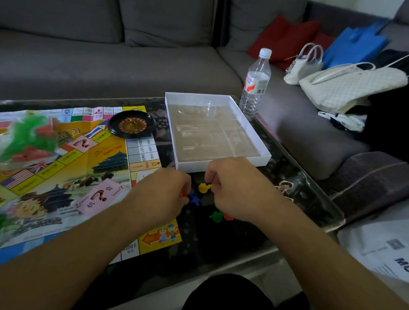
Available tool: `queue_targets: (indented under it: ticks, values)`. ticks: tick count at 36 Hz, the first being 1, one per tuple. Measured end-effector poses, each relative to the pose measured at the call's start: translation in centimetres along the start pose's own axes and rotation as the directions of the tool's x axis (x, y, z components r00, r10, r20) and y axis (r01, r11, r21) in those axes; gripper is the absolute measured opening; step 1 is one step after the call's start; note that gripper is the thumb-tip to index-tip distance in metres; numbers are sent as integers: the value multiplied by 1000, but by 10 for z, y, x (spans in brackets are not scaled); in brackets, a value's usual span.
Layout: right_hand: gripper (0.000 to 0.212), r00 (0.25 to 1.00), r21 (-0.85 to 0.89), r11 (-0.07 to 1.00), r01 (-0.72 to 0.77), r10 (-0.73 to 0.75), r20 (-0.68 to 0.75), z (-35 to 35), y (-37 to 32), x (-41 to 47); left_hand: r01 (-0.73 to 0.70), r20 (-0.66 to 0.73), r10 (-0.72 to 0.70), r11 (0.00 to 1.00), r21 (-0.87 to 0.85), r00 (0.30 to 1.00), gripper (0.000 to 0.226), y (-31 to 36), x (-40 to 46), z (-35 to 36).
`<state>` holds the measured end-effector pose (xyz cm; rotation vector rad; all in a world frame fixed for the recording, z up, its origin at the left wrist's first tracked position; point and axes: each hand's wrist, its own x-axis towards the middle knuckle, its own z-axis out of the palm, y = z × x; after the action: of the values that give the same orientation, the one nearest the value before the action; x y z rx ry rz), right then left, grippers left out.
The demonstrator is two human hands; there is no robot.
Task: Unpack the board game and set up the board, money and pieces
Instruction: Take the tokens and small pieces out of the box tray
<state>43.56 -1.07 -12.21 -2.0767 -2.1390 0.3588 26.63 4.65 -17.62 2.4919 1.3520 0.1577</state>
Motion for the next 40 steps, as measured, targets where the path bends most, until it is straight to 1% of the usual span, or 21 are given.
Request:
queue_targets:
  ticks: [1,3,5,6,8,11,14,17,20,21,23,25,26,28,30,32,34,37,40]
  values:
    - [20,999,-31,999,32,-31,12,2,-3,1,6,0,-6,1000,-8,1000,11,-1,0,0]
    - [18,993,-148,982,113,-114,5,8,-10,3,19,0,-19,1000,-17,1000,15,-2,-1,-1]
    - [25,982,-282,943,178,-189,-15,14,-18,6,39,-17,-40,999,-24,999,22,-4,-1,-2]
    - [28,979,-324,927,188,-204,-16,17,-21,8,54,-38,-56,998,-32,998,26,-6,-1,-2]
    - [27,976,-379,905,193,-218,-23,21,-27,10,82,-98,-88,995,-56,991,29,-9,-2,-3]
    - [23,974,-422,886,192,-226,-31,27,-32,13,92,-143,-102,993,-74,985,22,-11,-7,-8]
    - [20,976,-391,901,188,-217,-31,33,-30,15,83,-146,-102,988,-132,984,13,-12,-11,-12]
    - [16,970,-357,911,205,-238,-50,37,-28,13,81,-161,-122,968,-237,979,14,-13,-14,-11]
    - [15,954,-282,933,223,-269,-135,36,-24,7,77,-175,-142,939,-335,974,16,-7,-15,-11]
    - [17,951,-222,953,208,-250,-183,33,-22,3,70,-179,-143,930,-360,973,18,-5,-15,-11]
    - [19,952,-12,990,140,-138,-273,23,-15,-7,60,-171,-139,915,-399,975,19,0,-15,-10]
    - [16,942,189,979,76,-8,-334,14,-2,-19,61,-143,-134,903,-425,981,19,3,-16,-7]
    - [15,934,252,966,55,39,-355,9,6,-26,64,-125,-131,897,-437,983,21,5,-17,-6]
    - [13,937,310,951,18,93,-338,5,23,-41,68,-97,-124,891,-449,987,27,8,-18,-1]
    - [14,948,308,951,-37,131,-289,8,37,-54,75,-76,-118,903,-424,990,26,12,-20,3]
    - [16,958,285,954,-90,161,-237,16,47,-65,79,-46,-102,928,-363,994,21,17,-22,6]
    - [20,964,217,968,-125,171,-205,24,54,-73,59,-15,-66,957,-284,998,18,23,-24,9]
    - [23,969,111,985,-135,154,-192,34,59,-78,22,6,-21,980,-198,1000,20,30,-26,12]
    - [24,978,60,985,-159,165,-127,43,59,-76,1,-8,-3,986,-169,1000,19,33,-25,14]
